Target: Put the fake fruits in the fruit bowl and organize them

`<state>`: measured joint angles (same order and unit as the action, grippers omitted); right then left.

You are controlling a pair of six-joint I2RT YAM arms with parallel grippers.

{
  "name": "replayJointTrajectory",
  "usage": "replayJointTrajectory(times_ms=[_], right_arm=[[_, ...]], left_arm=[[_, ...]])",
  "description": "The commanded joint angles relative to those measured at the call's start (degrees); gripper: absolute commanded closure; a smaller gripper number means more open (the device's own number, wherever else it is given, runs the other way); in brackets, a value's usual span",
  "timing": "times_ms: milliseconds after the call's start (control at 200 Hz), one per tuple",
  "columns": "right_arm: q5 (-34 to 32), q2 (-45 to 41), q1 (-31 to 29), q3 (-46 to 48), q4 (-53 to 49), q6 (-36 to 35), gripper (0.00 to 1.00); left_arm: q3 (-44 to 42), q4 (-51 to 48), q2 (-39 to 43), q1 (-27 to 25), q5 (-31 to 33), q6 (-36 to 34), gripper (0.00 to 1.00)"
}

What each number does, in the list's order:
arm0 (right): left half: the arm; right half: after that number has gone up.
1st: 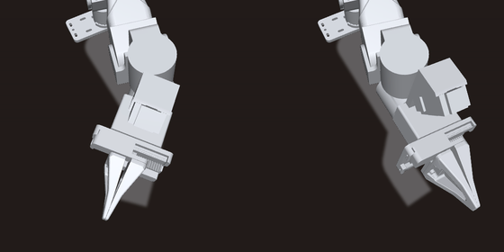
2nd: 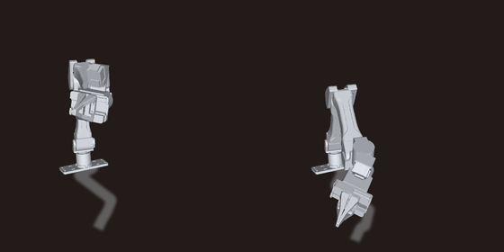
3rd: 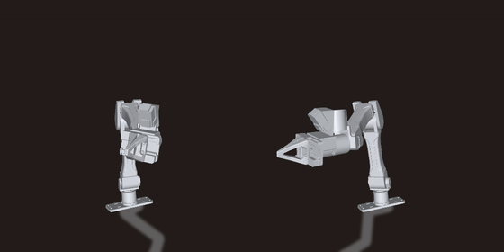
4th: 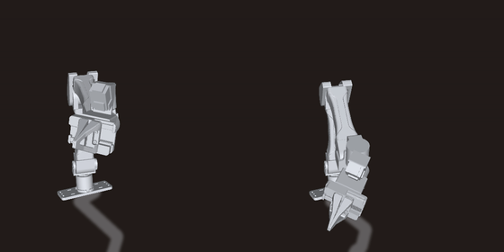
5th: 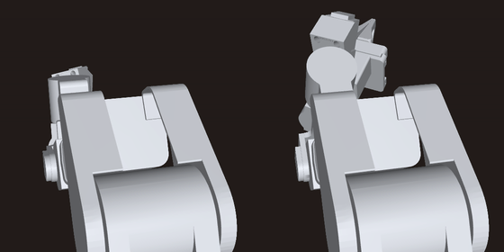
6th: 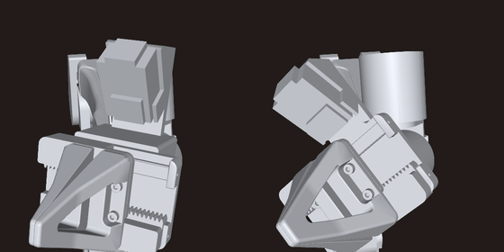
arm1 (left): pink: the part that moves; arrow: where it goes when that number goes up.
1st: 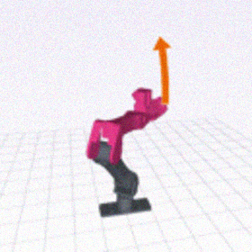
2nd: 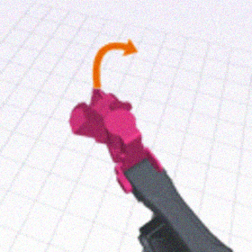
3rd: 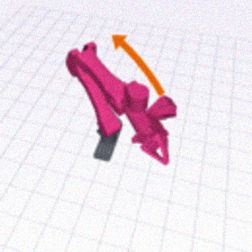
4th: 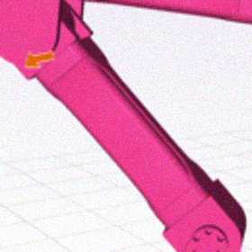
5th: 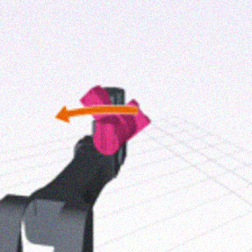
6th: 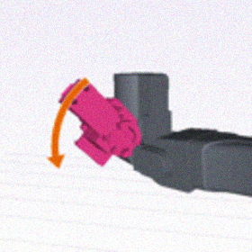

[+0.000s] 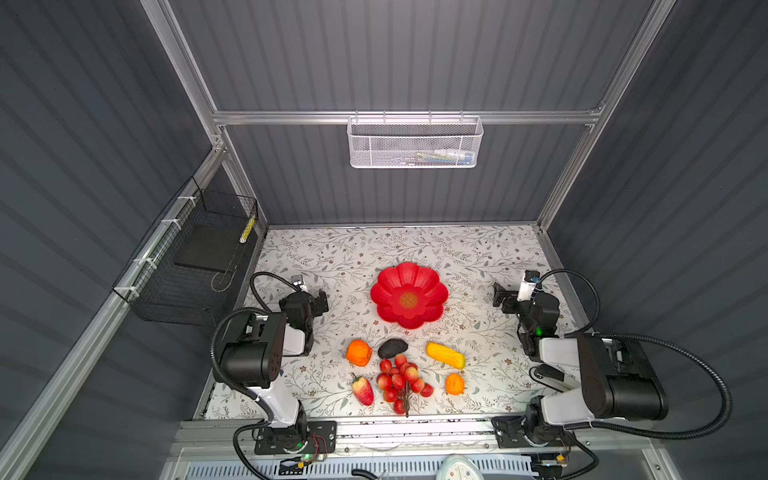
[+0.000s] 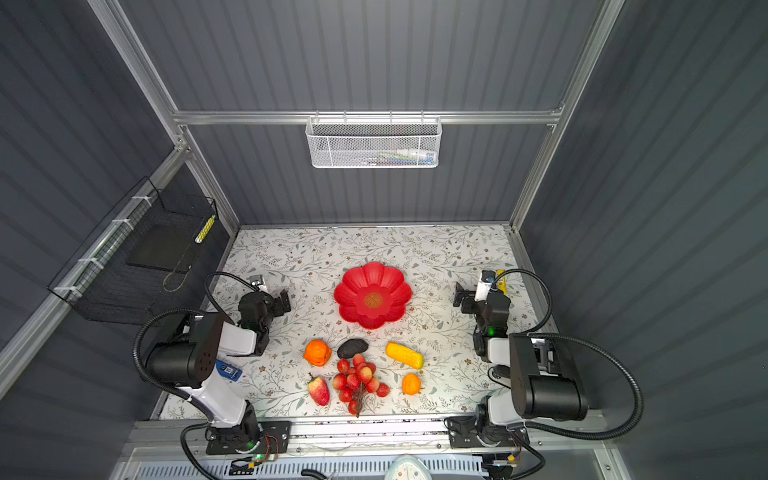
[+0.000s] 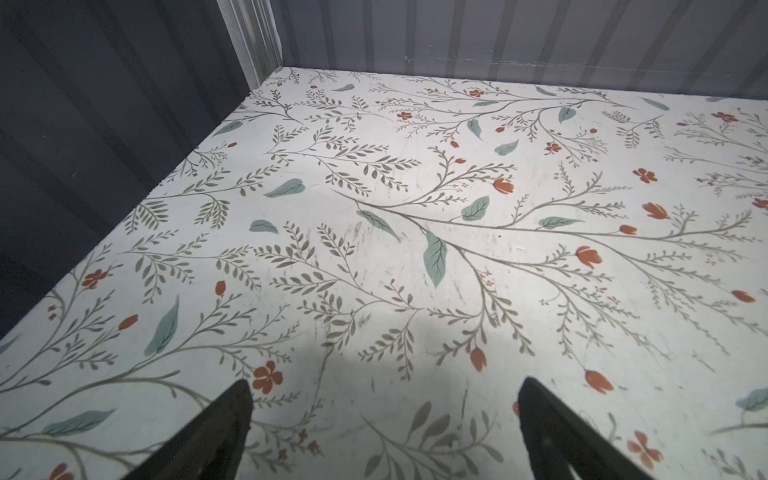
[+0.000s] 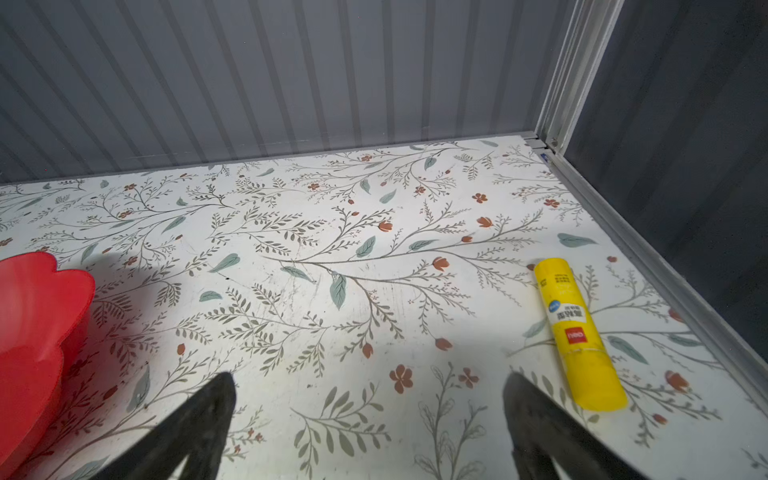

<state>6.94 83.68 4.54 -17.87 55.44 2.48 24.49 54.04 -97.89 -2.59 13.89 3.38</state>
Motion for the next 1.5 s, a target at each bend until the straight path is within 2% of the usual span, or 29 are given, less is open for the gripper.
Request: replayJointTrajectory(times_ms=[0,956,1066,1126,1181,1266,1301,1326,1361,1441,1496], right_arm=[[0.5,-0.2,0.2,-0.6,0.4,-0.5,0.01],[-1.6,-0.2,0.4,-0.9,-0.2,0.3,0.01],[-8.3,-3.3,0.4,-1.4,-2.7,3.1,0.01],[-10.8,-8.1,0.3,-4.4,-12.3,3.9,0.01],[-11.0,-12.6,0.2,-9.7,-25.7,6.5,0.01],[-12.1,-17.7,0.4,-15.6,-37.7,22.0,0.01],[-9.2,-18.8,0.6,-16.8,-40.8,24.0,0.01],[-3.2,-19.2,1.1,-17.2,-41.7,22.2,0.01],[1.1,-20.8,1.3,-17.4,-42.2,22.0,0.01],[8.3,-22.3,1.2,-19.7,-49.0,23.7,0.01],[8.5,-23.3,-0.7,-22.6,-57.9,23.2,0.01]], left_arm=[[0.8,1.0,-0.1,-0.2,0.6,-1.0,0.00],[1.3,0.3,-0.2,-0.3,0.3,-1.4,0.00],[0.8,1.4,0.1,-0.3,-0.1,-1.4,0.00],[2.3,-5.0,3.9,-0.3,0.7,-1.6,0.00],[6.5,-18.0,10.1,-0.3,1.4,-0.9,0.00],[14.9,-35.2,18.1,-0.1,3.6,7.1,0.00],[17.6,-40.5,20.6,-0.1,2.2,8.3,0.00],[19.7,-44.1,22.1,-0.1,1.7,9.9,0.00],[21.7,-48.0,24.1,-0.1,1.9,12.5,0.00],[24.0,-54.9,27.4,-0.1,0.9,14.8,0.00],[23.7,-57.7,29.4,-0.1,0.3,15.9,0.00]])
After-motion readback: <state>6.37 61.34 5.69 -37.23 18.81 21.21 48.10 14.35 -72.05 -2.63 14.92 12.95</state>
